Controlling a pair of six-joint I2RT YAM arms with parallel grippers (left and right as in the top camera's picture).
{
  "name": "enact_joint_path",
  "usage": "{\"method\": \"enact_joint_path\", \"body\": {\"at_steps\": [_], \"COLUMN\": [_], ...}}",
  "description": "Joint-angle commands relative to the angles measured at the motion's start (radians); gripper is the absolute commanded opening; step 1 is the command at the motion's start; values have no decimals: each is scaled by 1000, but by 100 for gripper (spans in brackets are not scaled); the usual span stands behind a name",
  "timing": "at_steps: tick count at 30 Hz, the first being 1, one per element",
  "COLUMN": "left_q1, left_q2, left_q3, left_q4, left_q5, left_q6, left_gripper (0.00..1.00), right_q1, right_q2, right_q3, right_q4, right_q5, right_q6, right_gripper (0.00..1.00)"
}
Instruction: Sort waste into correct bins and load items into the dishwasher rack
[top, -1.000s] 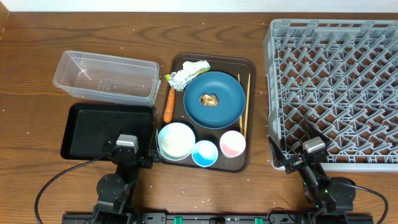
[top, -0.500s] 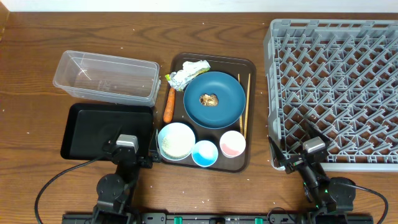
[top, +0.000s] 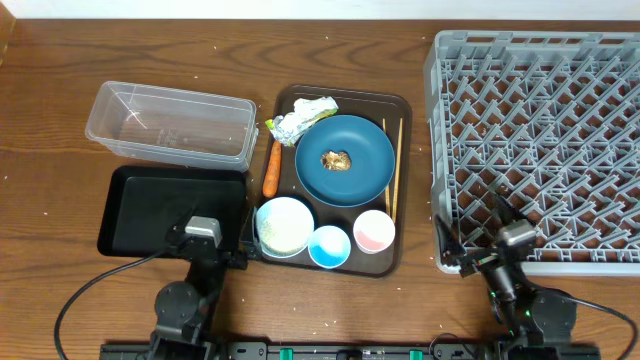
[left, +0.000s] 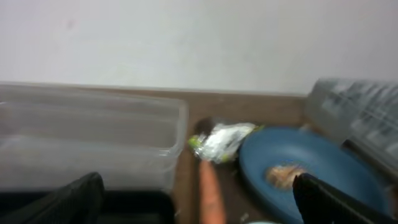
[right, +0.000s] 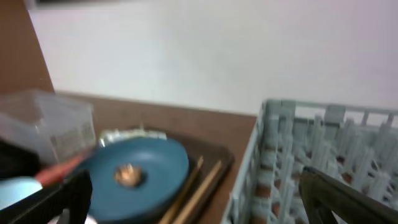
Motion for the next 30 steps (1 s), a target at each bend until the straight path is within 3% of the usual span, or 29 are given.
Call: {"method": "enact_joint_path", "body": {"at_steps": [1, 6, 13, 22, 26, 30], "left_q1": [-4, -4, -4, -4, -4, -4], "left_q2": [-6, 34, 381, 1084, 1297, 1423], "left_q3": [16, 186, 672, 1389, 1523, 1528], "left_q4": [96, 52, -319, -930, -1082, -1092], "left_q5": [106, 99, 71, 185, 195, 321], "left_q6": [-72, -71, -70, -70, -71, -103], "left_gripper": [98, 98, 98, 98, 98, 98], "right_q1": [-4, -4, -4, -4, -4, -4], "right_q2": [0, 78, 466, 1092, 1274, 1366], "right_q3": [61, 273, 707, 1345, 1480, 1495], "right_q4": [18, -79, -230, -893, -1061, -1111], "right_q5": [-2, 39, 41, 38, 14, -29], "right_q6": [148, 130, 127, -20, -15, -15], "right_gripper": [99, 99, 99, 99, 99, 99]}}
